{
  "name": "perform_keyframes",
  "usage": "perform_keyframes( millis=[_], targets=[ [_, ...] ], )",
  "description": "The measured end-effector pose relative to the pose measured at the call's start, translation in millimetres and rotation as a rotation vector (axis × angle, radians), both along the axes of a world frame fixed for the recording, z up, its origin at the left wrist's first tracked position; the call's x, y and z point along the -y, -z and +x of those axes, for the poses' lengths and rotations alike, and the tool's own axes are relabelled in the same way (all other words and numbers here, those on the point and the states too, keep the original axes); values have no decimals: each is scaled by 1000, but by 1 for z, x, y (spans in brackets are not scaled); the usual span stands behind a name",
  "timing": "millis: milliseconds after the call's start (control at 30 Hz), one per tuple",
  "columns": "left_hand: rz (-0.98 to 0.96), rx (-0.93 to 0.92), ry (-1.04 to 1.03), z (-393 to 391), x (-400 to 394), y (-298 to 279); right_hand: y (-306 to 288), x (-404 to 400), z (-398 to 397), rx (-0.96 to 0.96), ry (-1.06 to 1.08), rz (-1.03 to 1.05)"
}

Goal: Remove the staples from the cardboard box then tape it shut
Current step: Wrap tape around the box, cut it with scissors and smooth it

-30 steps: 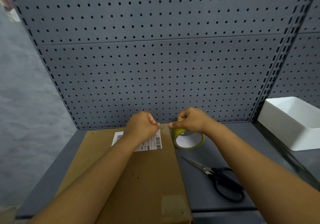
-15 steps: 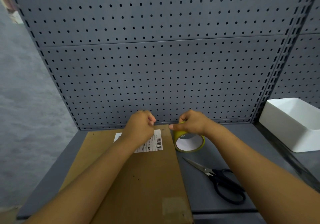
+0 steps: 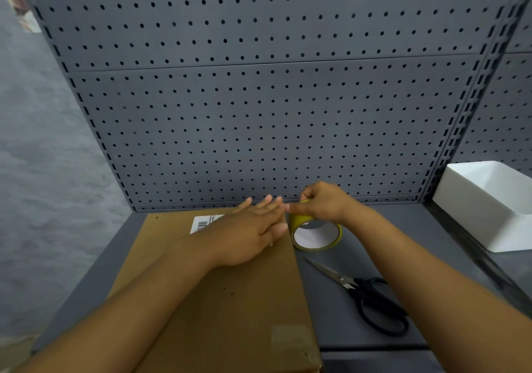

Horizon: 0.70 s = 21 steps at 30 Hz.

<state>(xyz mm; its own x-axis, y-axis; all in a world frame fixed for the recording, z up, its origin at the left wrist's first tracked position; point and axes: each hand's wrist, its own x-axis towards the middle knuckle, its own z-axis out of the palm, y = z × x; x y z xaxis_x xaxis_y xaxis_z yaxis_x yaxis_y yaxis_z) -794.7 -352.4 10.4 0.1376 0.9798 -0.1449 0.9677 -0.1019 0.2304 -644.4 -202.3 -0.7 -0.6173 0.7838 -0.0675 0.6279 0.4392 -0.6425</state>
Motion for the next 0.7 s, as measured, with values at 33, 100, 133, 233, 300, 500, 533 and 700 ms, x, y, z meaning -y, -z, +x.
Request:
perform_keyframes(
  millis=[33, 100, 133, 233, 300, 500, 533, 700],
  targets=[
    [16, 6, 4, 1, 1, 1, 0, 0, 0, -1, 1, 0],
    [20, 13, 17, 3, 0, 2, 0, -1, 0, -6, 3, -4],
    [16, 18, 14, 2, -1, 2, 0, -1, 0, -3, 2, -3],
    [55, 96, -33, -2, -7, -1, 0, 2, 1, -11, -16, 16],
    [165, 215, -95, -2, -13, -2, 4, 5, 7, -162, -4, -44],
    [327, 198, -333, 3, -40, 4, 32, 10, 40, -481, 202, -325],
    [261, 151, -353, 4, -42, 6, 37, 13, 39, -515, 193, -380],
    [155, 38, -338, 4, -44, 12, 42, 8, 30, -699, 266, -438]
  ],
)
